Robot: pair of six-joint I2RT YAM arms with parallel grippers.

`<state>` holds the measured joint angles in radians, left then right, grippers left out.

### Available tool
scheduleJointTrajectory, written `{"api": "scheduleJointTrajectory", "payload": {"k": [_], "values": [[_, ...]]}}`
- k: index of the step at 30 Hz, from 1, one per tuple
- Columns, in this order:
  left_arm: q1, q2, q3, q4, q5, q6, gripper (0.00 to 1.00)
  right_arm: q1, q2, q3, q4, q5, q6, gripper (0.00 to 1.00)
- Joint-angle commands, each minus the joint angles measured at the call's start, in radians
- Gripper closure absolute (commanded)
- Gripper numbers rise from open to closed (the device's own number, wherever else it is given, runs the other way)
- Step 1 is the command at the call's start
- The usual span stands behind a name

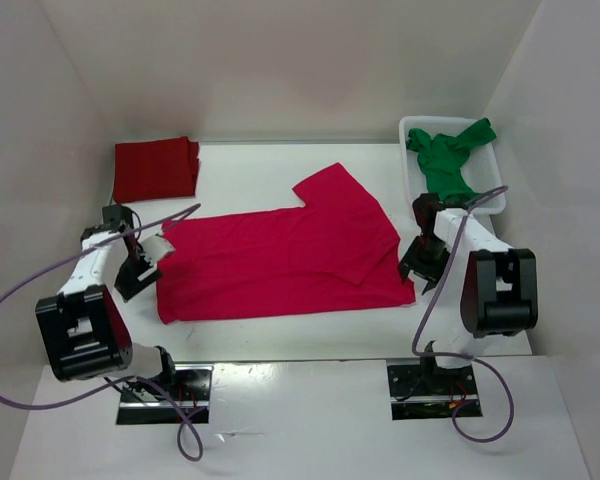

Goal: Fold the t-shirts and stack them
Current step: Fold the flattened tshirt in 1/3 of the way

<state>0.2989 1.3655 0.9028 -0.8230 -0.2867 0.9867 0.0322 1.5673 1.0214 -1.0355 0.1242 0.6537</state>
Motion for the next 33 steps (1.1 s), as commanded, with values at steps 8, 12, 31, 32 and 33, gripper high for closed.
{"api": "scheduleJointTrajectory", "payload": {"k": [8,12,31,32,33], "values": [[0.009,-0.054,-0.005,-0.102,0.287,-0.129,0.12,-0.011,0.064,0.025,0.058,-0.078,-0.075,0.39],[0.019,-0.097,-0.028,-0.137,0.417,-0.131,0.11,-0.02,0.054,0.025,0.067,-0.078,-0.075,0.39],[-0.061,0.147,-0.076,0.057,0.471,-0.126,0.41,-0.02,0.24,0.016,0.068,-0.11,-0.102,1.0],[-0.061,0.158,-0.076,0.07,0.462,-0.126,0.5,-0.02,0.24,0.016,0.068,-0.1,-0.092,1.0],[-0.061,0.158,-0.087,0.079,0.462,-0.126,0.62,-0.02,0.24,0.016,0.057,-0.077,-0.092,1.0]]}}
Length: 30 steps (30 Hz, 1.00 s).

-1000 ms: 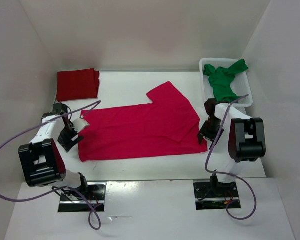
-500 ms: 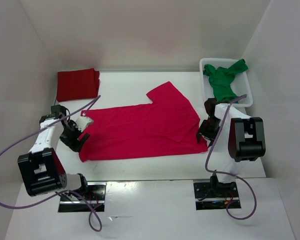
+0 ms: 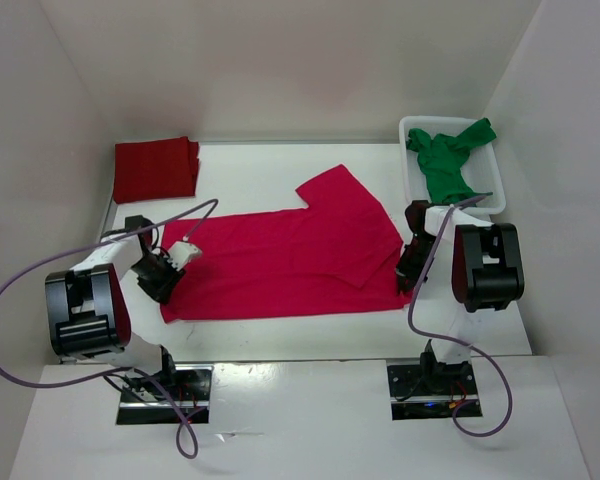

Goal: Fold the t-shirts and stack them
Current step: Fold the flattened tshirt in 1/3 of the way

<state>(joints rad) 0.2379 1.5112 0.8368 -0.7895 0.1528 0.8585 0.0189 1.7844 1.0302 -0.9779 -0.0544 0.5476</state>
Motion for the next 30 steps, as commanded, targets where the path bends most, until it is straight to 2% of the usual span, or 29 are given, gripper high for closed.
{"api": "scheduleJointTrajectory", "payload": {"k": [1,3,5,8,9,10,11,12,13,14,16,18,21,22,24,26,30], "values": [[0.0,0.023,-0.021,0.056,0.011,0.011,0.66,-0.007,0.023,0.007,-0.001,0.114,0.041,1.0],[0.0,0.023,-0.039,0.07,-0.013,0.025,0.72,-0.007,0.013,0.007,-0.024,0.152,0.063,1.0],[0.0,0.023,-0.039,0.11,-0.045,0.037,0.73,-0.017,0.013,0.018,-0.054,0.186,0.097,1.0],[0.0,0.023,-0.039,0.128,-0.065,0.047,0.7,-0.05,0.004,0.018,-0.077,0.229,0.121,1.0],[0.0,0.023,-0.039,0.128,-0.065,0.047,0.67,-0.05,0.032,0.028,-0.088,0.229,0.132,0.94],[0.0,0.023,-0.027,0.128,-0.065,0.027,0.6,-0.05,0.041,0.028,-0.088,0.238,0.132,0.89],[0.018,0.002,0.019,0.074,-0.002,0.013,0.49,-0.05,0.041,0.028,-0.097,0.238,0.132,0.83],[0.043,-0.012,0.06,0.035,0.061,0.013,0.25,-0.05,0.029,0.028,-0.097,0.238,0.132,0.79],[0.104,-0.057,0.106,0.001,0.123,0.013,0.2,-0.05,0.017,0.028,-0.081,0.228,0.132,0.76],[0.139,-0.08,0.148,-0.038,0.257,-0.008,0.16,-0.05,0.017,0.019,-0.081,0.217,0.12,0.74],[0.178,-0.121,0.193,-0.077,0.339,0.009,0.09,-0.05,0.004,0.019,-0.071,0.208,0.109,0.74],[0.132,-0.166,0.161,-0.109,0.282,0.118,0.09,-0.05,0.004,0.019,-0.062,0.199,0.098,0.74],[0.101,-0.187,0.114,-0.048,0.153,0.152,0.09,-0.05,0.004,0.019,-0.062,0.189,0.098,0.71],[0.101,-0.175,0.114,-0.071,0.152,0.161,0.09,-0.05,0.004,0.019,-0.062,0.189,0.098,0.69],[0.113,-0.163,0.091,-0.141,0.183,0.191,0.09,-0.05,0.004,0.019,-0.062,0.189,0.098,0.56],[0.078,-0.154,0.055,-0.142,0.183,0.154,0.09,-0.05,0.004,0.019,-0.062,0.18,0.089,0.51],[0.078,-0.132,0.016,-0.07,0.165,0.09,0.09,-0.05,0.024,0.019,-0.05,0.18,0.078,0.51]]}}
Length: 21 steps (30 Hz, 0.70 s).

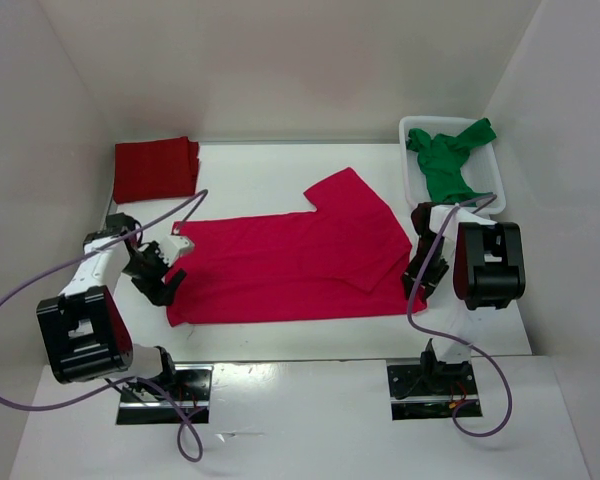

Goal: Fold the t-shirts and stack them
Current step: Fold the flattened tshirt in 1/3 of the way

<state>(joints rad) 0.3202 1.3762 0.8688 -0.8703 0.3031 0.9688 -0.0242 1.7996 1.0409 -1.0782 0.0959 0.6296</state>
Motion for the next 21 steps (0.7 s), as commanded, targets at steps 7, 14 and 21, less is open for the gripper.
{"api": "scheduleJointTrajectory", "payload": {"k": [7,14,21], "values": [[-0.079,0.023,-0.146,0.145,-0.142,-0.01,0.13,0.013,0.063,0.008,0.069,-0.016,-0.025,0.83],[-0.089,0.044,-0.188,0.264,-0.265,-0.01,0.26,-0.069,-0.028,0.008,0.049,0.033,0.005,0.86],[-0.098,0.023,-0.197,0.223,-0.328,0.056,0.21,-0.069,-0.048,-0.001,0.026,0.044,0.018,0.42]]}}
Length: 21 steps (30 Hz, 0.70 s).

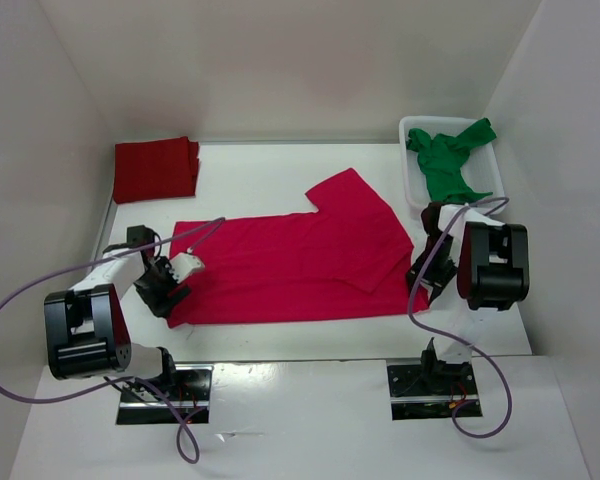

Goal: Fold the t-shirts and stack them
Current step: Fold the flattened tshirt in 1/3 of the way

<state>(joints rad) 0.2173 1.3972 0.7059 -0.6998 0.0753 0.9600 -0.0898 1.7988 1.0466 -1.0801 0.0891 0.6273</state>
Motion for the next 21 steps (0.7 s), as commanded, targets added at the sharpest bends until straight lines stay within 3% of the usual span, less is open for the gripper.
{"api": "scheduleJointTrajectory", "payload": {"k": [1,5,9,16,18,21], "values": [[0.005,-0.022,-0.034,0.034,-0.111,0.08,0.19,-0.004,-0.047,-0.007,0.028,0.06,0.02,0.4],[0.014,-0.075,0.026,-0.042,-0.089,0.083,0.17,-0.004,-0.099,0.003,0.019,0.06,0.029,0.38],[0.031,-0.098,0.188,-0.105,-0.063,0.014,0.16,0.022,-0.26,0.044,0.009,0.086,0.029,0.38],[0.013,-0.201,0.302,0.006,-0.21,-0.018,0.06,0.032,-0.441,0.043,0.051,0.071,0.038,0.37],[-0.07,-0.221,0.383,-0.003,-0.198,-0.007,0.0,0.032,-0.452,0.032,0.101,0.029,0.028,0.37],[-0.205,-0.17,0.457,-0.003,-0.267,-0.088,0.0,0.047,-0.434,0.041,0.15,-0.044,0.0,0.39]]}}
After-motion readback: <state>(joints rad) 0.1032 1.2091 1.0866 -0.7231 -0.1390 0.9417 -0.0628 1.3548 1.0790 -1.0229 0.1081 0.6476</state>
